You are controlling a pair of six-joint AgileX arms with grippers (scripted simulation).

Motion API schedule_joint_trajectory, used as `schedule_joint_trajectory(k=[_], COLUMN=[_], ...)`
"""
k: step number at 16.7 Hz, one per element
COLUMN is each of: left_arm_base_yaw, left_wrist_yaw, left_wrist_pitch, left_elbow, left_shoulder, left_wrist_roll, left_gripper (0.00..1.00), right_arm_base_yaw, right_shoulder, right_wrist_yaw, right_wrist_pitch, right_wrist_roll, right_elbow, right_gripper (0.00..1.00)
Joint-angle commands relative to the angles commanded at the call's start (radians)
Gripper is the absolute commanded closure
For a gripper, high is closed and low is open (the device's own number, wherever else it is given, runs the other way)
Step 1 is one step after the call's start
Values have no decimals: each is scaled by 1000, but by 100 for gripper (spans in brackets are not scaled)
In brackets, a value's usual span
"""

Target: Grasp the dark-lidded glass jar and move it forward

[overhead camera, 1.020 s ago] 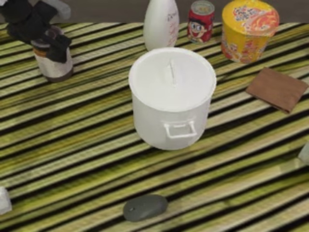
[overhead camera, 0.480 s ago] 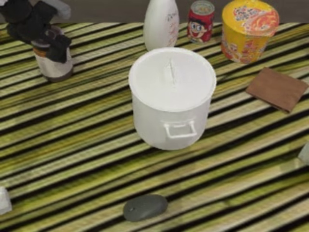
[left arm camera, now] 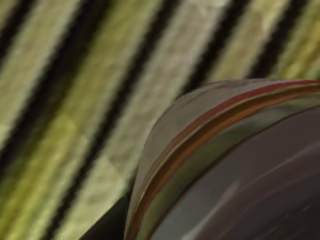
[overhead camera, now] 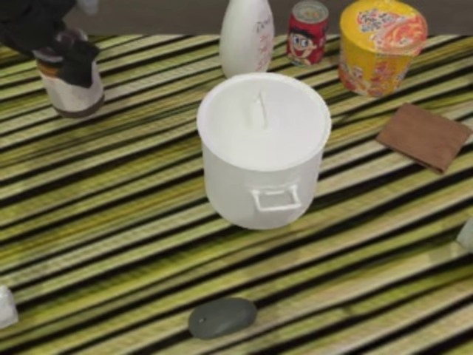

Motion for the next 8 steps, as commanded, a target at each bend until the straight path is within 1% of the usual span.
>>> schedule_joint_trajectory(k=[4,8], left_arm_base_yaw=[9,16], left_wrist_yaw=[-3,-5], left_wrist_pitch=[22,36], left_elbow=[-276,-410], left_shoulder=[-234,-366], left_wrist_roll=[0,0], left_gripper=[100,100], right_arm_base_yaw=[0,0], right_shoulder=[0,0], right_wrist_yaw=[0,0], right_wrist_pitch=[0,0], right_wrist_roll=[0,0], right_elbow=[0,0], right_gripper=[0,0])
